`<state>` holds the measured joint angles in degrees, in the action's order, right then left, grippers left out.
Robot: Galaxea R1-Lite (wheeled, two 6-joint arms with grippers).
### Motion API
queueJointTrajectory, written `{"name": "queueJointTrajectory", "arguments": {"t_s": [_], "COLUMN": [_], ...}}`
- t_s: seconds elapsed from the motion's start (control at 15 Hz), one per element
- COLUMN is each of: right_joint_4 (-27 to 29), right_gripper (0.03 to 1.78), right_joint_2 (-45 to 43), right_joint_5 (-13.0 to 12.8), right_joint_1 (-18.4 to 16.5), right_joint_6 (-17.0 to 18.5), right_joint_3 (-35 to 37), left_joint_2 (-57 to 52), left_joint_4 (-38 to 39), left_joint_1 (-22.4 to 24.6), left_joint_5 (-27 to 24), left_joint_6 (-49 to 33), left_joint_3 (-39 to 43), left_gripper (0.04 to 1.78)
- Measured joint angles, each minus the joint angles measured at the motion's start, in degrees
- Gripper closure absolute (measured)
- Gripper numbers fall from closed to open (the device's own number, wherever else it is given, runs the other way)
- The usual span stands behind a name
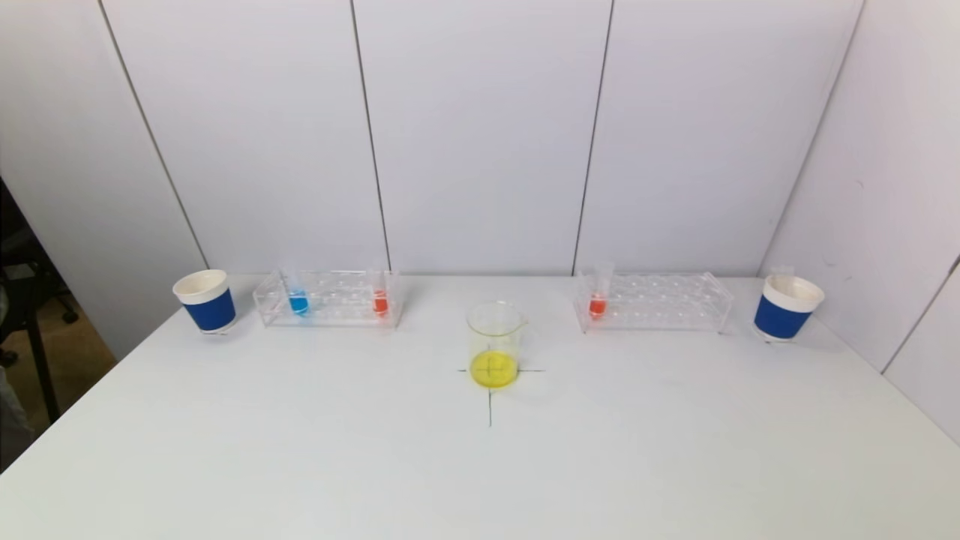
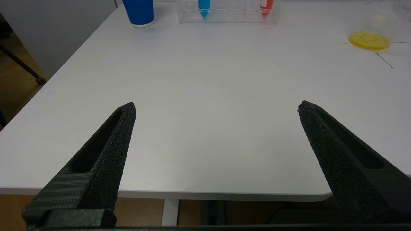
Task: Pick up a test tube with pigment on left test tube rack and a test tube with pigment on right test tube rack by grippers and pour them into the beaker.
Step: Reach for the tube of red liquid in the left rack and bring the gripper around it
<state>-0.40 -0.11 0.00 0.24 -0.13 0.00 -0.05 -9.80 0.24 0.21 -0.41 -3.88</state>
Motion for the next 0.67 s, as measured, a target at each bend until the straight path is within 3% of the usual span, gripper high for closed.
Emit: {"name": "queueJointTrajectory", "arguments": {"t_s": [0.67], "right_joint_4": [-0.01], "right_gripper": [0.04], "right_joint_2": [0.01], "right_joint_5": [0.0], "right_joint_1": [0.0], "right_joint_6": [-0.02], "right_joint_3": [0.0], "left_joint_2": [0.0], "left_joint_4": [-1.06], "left_joint_1": [-0.06], "left_joint_5": [-0.41], "left_joint_6": [-0.02], "left_joint_3": [-2.49], "left_gripper": [0.06]}}
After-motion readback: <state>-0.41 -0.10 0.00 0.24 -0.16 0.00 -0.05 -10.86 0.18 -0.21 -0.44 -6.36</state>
